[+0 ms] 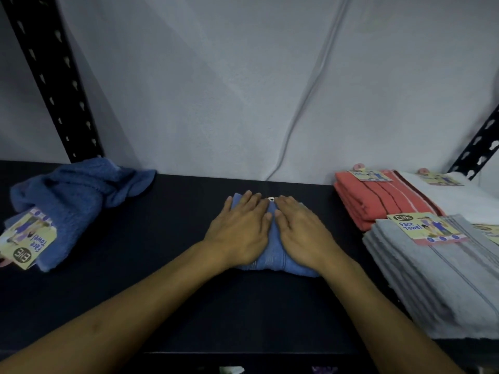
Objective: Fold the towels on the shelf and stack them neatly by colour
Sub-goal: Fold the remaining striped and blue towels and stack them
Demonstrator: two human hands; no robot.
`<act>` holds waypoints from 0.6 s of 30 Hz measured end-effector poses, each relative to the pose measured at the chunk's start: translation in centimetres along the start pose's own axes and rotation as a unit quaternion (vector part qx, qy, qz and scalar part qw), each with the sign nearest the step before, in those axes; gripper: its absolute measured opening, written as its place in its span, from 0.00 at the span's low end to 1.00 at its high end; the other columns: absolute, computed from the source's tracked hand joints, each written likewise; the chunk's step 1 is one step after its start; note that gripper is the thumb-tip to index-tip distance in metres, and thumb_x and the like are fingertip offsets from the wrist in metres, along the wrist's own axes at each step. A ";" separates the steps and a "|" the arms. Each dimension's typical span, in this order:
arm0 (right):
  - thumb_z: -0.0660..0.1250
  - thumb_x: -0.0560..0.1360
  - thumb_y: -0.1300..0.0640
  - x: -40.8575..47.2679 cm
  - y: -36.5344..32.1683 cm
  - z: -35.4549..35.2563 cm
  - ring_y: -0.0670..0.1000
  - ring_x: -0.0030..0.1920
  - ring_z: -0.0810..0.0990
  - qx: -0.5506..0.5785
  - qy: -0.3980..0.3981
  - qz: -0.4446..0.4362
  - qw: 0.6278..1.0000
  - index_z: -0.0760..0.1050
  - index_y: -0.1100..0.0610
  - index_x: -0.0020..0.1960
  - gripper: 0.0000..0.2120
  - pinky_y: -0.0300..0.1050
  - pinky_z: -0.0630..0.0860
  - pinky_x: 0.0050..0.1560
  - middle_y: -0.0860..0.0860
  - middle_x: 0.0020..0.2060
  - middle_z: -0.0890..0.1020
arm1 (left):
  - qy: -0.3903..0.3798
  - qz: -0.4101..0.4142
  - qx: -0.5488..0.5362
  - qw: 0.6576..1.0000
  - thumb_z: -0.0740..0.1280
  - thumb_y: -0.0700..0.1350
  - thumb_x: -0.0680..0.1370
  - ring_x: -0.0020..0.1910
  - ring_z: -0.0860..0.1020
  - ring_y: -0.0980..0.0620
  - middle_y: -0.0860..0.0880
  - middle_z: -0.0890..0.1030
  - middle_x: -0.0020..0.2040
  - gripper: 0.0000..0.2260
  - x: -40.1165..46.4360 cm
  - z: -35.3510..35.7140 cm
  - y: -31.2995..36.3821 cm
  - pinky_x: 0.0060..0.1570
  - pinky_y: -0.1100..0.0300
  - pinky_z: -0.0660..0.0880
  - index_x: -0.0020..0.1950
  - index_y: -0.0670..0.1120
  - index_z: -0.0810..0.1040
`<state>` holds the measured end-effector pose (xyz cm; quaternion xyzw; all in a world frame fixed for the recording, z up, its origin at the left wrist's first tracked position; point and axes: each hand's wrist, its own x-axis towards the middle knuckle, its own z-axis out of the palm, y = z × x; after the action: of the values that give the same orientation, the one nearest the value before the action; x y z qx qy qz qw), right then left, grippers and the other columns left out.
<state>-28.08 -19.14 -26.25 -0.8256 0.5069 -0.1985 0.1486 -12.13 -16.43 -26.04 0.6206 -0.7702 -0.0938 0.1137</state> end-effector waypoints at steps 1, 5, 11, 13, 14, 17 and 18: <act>0.48 0.86 0.51 0.0 0.4 0.0 0.47 0.80 0.55 -0.027 -0.029 0.012 0.999 0.56 0.55 0.80 0.24 0.43 0.51 0.78 0.49 0.79 0.60 | -0.013 0.000 0.011 1.000 0.43 0.54 0.87 0.82 0.44 0.53 0.50 0.49 0.84 0.25 -0.2 0.0 -0.1 0.80 0.49 0.40 0.83 0.47 0.49; 0.41 0.85 0.44 -0.4 1.7 -0.6 0.44 0.80 0.42 -0.062 -0.086 0.065 0.992 0.42 0.52 0.82 0.28 0.50 0.40 0.79 0.44 0.81 0.45 | -0.024 -0.001 0.054 0.998 0.41 0.57 0.86 0.81 0.38 0.56 0.52 0.42 0.83 0.28 -1.0 -0.1 0.0 0.79 0.49 0.35 0.83 0.48 0.41; 0.44 0.86 0.50 1.0 0.2 -1.9 0.53 0.81 0.41 -0.131 -0.061 0.119 0.982 0.45 0.61 0.82 0.28 0.56 0.41 0.79 0.53 0.82 0.48 | -0.005 -0.003 0.011 1.000 0.43 0.55 0.86 0.81 0.37 0.54 0.50 0.42 0.83 0.27 -1.2 -0.2 -0.2 0.79 0.49 0.34 0.83 0.46 0.43; 0.47 0.85 0.56 0.9 -1.5 -1.1 0.55 0.81 0.43 -0.138 0.020 0.126 0.982 0.49 0.64 0.81 0.27 0.55 0.43 0.80 0.56 0.81 0.52 | -0.001 -0.006 -0.079 0.997 0.47 0.51 0.87 0.81 0.36 0.52 0.49 0.42 0.83 0.25 -1.0 -0.5 -0.7 0.77 0.50 0.34 0.83 0.45 0.46; 0.47 0.84 0.57 0.7 -2.2 -0.3 0.55 0.81 0.44 -0.126 0.043 0.116 0.984 0.50 0.64 0.80 0.26 0.53 0.44 0.80 0.57 0.81 0.53 | -0.001 -0.018 -0.123 0.992 0.48 0.48 0.87 0.80 0.35 0.50 0.47 0.41 0.83 0.25 -0.9 -0.7 -0.9 0.77 0.51 0.34 0.83 0.45 0.47; 0.44 0.86 0.51 0.0 -2.7 1.1 0.50 0.81 0.43 -0.072 -0.011 0.085 0.994 0.48 0.60 0.81 0.26 0.52 0.45 0.80 0.52 0.81 0.51 | -0.001 -0.061 -0.094 0.994 0.47 0.49 0.87 0.79 0.30 0.46 0.47 0.36 0.82 0.25 -1.2 -0.7 -1.5 0.76 0.48 0.32 0.83 0.46 0.45; 0.43 0.86 0.49 -0.1 -2.2 0.9 0.48 0.81 0.42 -0.057 -0.036 0.088 0.994 0.46 0.57 0.82 0.27 0.52 0.45 0.80 0.49 0.82 0.49 | -0.003 -0.066 -0.060 0.996 0.45 0.51 0.87 0.79 0.30 0.47 0.48 0.35 0.82 0.26 -1.5 -0.6 -1.5 0.76 0.48 0.31 0.83 0.46 0.43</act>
<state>-25.95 -18.02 -26.07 -0.7916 0.5824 -0.1254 0.1359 -10.21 -15.30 -25.98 0.6616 -0.7211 -0.1488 0.1420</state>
